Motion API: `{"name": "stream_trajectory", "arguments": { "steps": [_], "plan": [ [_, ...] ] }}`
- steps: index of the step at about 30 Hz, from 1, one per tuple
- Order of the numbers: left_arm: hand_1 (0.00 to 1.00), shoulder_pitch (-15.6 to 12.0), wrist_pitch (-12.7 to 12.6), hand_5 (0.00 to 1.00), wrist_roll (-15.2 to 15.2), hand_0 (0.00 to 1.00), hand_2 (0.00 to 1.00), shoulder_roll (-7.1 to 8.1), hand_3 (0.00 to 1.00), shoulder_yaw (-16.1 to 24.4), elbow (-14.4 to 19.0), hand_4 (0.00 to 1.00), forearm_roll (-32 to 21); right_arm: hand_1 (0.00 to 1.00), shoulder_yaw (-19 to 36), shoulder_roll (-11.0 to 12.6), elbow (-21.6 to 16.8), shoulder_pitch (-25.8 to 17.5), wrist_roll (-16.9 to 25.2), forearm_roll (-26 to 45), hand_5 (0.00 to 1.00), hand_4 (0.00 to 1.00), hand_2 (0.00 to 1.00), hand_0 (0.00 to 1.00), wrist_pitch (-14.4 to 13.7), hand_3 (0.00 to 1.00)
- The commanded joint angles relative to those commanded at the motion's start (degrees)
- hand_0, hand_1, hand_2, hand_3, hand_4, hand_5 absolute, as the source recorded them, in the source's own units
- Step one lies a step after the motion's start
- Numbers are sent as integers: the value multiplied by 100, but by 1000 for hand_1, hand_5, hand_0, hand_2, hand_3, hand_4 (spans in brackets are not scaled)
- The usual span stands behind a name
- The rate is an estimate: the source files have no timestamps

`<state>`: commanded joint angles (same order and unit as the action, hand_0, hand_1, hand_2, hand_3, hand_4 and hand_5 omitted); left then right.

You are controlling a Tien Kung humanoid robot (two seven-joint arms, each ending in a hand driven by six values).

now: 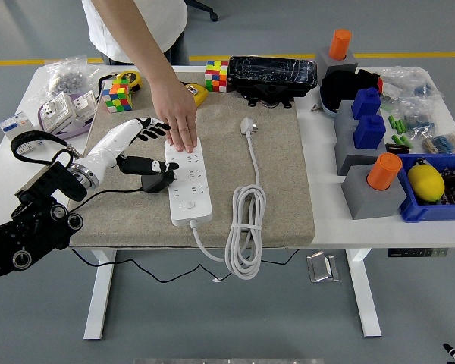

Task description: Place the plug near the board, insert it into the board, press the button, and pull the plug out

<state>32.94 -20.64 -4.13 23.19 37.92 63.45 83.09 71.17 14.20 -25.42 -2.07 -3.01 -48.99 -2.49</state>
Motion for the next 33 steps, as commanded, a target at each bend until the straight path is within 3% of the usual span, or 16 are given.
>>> {"name": "stream_trajectory", "arguments": {
  "steps": [3,4,8,12,20,33],
  "plan": [
    [688,-320,-170,480,213,657,713,40,750,157,383,977,179,665,-4,5,-6,-12,-2,-7,578,963,634,589,3,560],
    [730,-498,-100,490,384,711,746,55,760,287,545,872,296,665,4,4,-4,-20,2,-8,577,963,633,589,-1,560],
    [730,-908,4,490,702,711,746,95,760,502,854,872,524,665,2,0,-2,-30,75,-13,577,963,633,589,-44,560],
    [753,-1115,37,486,855,732,766,133,765,516,1023,837,681,661,20,0,-17,-26,165,-15,578,962,631,583,-96,558],
    [751,-1212,90,480,981,728,765,124,757,440,1173,812,747,661,24,-7,-12,-20,180,-15,576,962,632,582,-103,558],
    [747,-976,145,491,985,725,766,8,763,190,1133,806,677,661,0,-2,-5,-27,173,-5,576,961,630,582,-99,556]
  ]
}}
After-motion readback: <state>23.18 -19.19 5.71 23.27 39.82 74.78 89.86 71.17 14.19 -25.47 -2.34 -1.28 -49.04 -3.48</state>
